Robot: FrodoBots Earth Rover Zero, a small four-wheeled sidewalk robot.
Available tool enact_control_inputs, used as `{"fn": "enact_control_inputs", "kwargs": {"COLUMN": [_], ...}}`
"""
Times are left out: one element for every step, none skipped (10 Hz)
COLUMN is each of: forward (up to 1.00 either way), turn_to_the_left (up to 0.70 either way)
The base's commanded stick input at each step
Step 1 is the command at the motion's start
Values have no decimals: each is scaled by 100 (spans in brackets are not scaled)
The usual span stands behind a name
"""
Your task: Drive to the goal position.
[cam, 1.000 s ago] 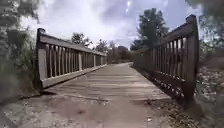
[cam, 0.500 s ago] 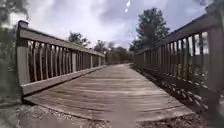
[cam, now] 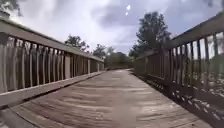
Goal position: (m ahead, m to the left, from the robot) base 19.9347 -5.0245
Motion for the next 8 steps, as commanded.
{"fn": "enact_control_inputs", "kwargs": {"forward": [85,85,85,85,85,85,85,85], "turn_to_the_left": [0,0,0,0,0,0,0,0]}}
